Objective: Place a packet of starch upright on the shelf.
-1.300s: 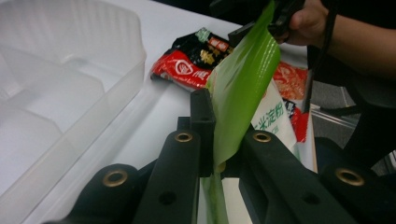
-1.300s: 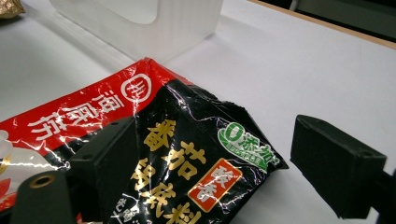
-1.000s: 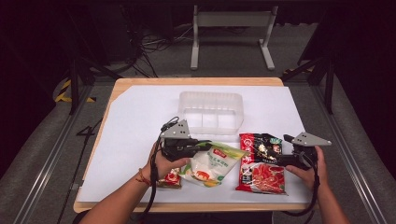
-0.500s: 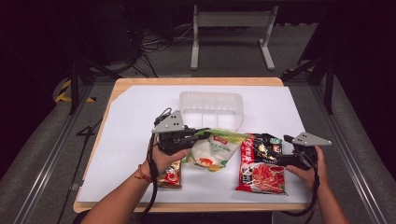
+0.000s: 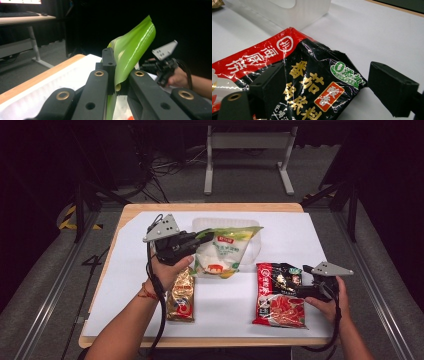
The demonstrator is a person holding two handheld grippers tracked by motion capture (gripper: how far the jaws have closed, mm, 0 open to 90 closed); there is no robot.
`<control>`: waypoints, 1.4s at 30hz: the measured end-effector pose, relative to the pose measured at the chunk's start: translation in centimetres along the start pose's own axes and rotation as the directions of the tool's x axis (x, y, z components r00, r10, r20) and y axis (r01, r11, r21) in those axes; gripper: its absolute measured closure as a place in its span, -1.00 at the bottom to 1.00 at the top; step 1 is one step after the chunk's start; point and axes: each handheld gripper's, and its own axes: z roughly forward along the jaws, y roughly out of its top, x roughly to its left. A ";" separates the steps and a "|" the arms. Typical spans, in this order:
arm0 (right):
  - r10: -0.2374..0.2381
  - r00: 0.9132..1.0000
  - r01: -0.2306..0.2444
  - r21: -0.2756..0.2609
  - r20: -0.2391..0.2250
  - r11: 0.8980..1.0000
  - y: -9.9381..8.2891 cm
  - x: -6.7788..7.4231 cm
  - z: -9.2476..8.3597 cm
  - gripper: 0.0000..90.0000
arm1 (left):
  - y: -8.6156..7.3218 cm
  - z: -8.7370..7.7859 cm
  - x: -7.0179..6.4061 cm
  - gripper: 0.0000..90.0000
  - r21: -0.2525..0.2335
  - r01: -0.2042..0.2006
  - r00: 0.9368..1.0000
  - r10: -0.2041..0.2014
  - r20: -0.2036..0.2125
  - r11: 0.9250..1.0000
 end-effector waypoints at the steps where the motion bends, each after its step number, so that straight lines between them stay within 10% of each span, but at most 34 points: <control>1: 0.001 1.000 -0.001 0.000 -0.001 1.000 0.0 0.0 0.0 -0.65 | 0.1 -0.1 0.3 0.96 -0.011 0.022 1.000 -0.022 -0.004 1.000; 14: -0.004 1.000 0.004 0.013 -0.006 1.000 -0.1 0.0 0.3 -0.65 | 0.5 -0.3 2.9 0.96 -0.035 0.063 0.989 -0.067 -0.133 0.997; 21: -0.011 1.000 0.011 0.018 -0.011 1.000 0.0 0.1 0.4 -0.65 | -0.2 0.6 4.6 0.96 -0.042 0.111 0.973 -0.117 -0.201 0.993; 27: -0.020 1.000 0.021 0.022 -0.015 1.000 0.0 0.3 0.5 -0.66 | -0.6 1.5 6.1 0.96 -0.045 0.132 0.947 -0.139 -0.288 0.990; 35: -0.021 1.000 0.021 0.024 -0.011 1.000 0.0 0.2 0.5 -0.66 | -1.2 3.5 7.2 0.96 -0.039 0.142 0.930 -0.147 -0.337 0.989; 42: -0.027 0.999 0.028 0.027 -0.017 0.999 0.0 0.3 0.6 -0.66 | -1.3 5.3 8.3 0.96 -0.032 0.172 0.891 -0.170 -0.421 0.985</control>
